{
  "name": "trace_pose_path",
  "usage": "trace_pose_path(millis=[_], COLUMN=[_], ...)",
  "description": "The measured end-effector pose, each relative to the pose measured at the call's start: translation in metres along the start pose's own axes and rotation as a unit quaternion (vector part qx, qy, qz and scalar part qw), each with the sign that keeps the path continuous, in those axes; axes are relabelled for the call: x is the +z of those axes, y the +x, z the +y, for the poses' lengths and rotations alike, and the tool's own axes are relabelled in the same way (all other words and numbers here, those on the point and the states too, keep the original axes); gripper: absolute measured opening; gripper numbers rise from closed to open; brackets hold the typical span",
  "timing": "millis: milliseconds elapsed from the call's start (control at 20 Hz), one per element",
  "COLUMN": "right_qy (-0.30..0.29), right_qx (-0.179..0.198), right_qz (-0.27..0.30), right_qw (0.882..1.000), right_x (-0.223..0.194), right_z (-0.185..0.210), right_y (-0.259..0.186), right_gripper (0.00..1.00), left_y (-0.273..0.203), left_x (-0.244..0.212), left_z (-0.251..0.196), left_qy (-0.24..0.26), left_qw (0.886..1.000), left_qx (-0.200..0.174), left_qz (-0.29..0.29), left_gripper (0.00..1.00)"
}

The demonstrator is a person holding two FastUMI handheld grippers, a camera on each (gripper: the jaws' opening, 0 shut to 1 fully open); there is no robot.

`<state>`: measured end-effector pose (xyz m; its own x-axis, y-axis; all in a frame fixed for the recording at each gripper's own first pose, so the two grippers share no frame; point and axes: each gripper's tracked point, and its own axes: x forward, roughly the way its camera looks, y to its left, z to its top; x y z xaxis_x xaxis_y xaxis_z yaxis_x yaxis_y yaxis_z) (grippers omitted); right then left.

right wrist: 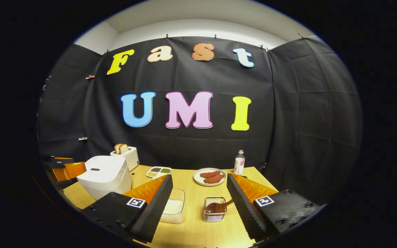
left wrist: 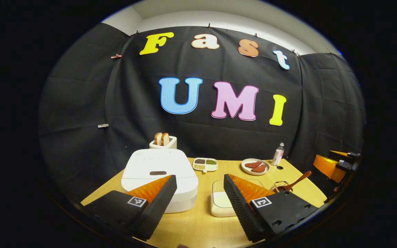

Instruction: Close the left gripper, press the button to open the rice cooker; take a wooden spoon from the chopstick holder with the right hand, scoop a spoonful of rice and pour it into the rice cooker, then put the wooden spoon back into the chopstick holder.

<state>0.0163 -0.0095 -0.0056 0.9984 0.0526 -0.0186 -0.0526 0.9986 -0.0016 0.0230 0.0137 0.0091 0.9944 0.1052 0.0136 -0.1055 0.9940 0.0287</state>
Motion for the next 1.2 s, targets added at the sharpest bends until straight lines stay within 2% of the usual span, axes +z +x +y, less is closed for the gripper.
trace_pose_path(millis=[400,550,650,750,850,950,1000,1050,1150,1200], right_qy=[0.004,0.006,0.010,0.010,0.009,0.014,0.018,0.022,0.029,0.029], right_qx=[-0.007,-0.014,-0.019,-0.027,-0.038,-0.049,-0.055,-0.061,-0.072,-0.076], right_qz=[0.013,0.019,0.021,0.023,0.024,0.029,0.032,0.034,0.035,0.036], right_qw=[1.000,1.000,1.000,0.999,0.999,0.998,0.998,0.997,0.996,0.996], right_x=[-0.009,-0.012,-0.014,-0.014,-0.016,-0.021,-0.022,-0.024,-0.023,-0.024], right_z=[-0.009,-0.015,-0.020,-0.027,-0.036,-0.046,-0.051,-0.055,-0.063,-0.066], right_y=[0.001,0.002,0.002,0.002,0.003,0.002,0.002,0.001,0.001,0.001], right_gripper=[0.99,0.99,0.99,0.99,0.99,0.99,0.99,0.99,0.99,0.99], left_y=[0.017,0.028,0.037,0.047,0.056,0.066,0.073,0.079,0.090,0.095], left_x=[0.009,0.017,0.018,0.022,0.026,0.024,0.022,0.020,0.014,0.009], left_z=[0.034,0.049,0.061,0.075,0.089,0.101,0.107,0.112,0.122,0.128], left_qy=[0.016,0.008,-0.004,-0.007,-0.001,0.001,0.001,0.002,0.004,0.008], left_qw=[0.999,0.999,0.998,0.998,0.997,0.997,0.996,0.996,0.994,0.993], left_qx=[0.034,0.046,0.051,0.060,0.068,0.074,0.077,0.079,0.086,0.095], left_qz=[0.010,0.012,0.019,0.019,0.021,0.032,0.040,0.048,0.062,0.069], left_gripper=[0.95,0.92,0.85,0.70,0.65,0.55,0.42,0.41,0.31,0.22])
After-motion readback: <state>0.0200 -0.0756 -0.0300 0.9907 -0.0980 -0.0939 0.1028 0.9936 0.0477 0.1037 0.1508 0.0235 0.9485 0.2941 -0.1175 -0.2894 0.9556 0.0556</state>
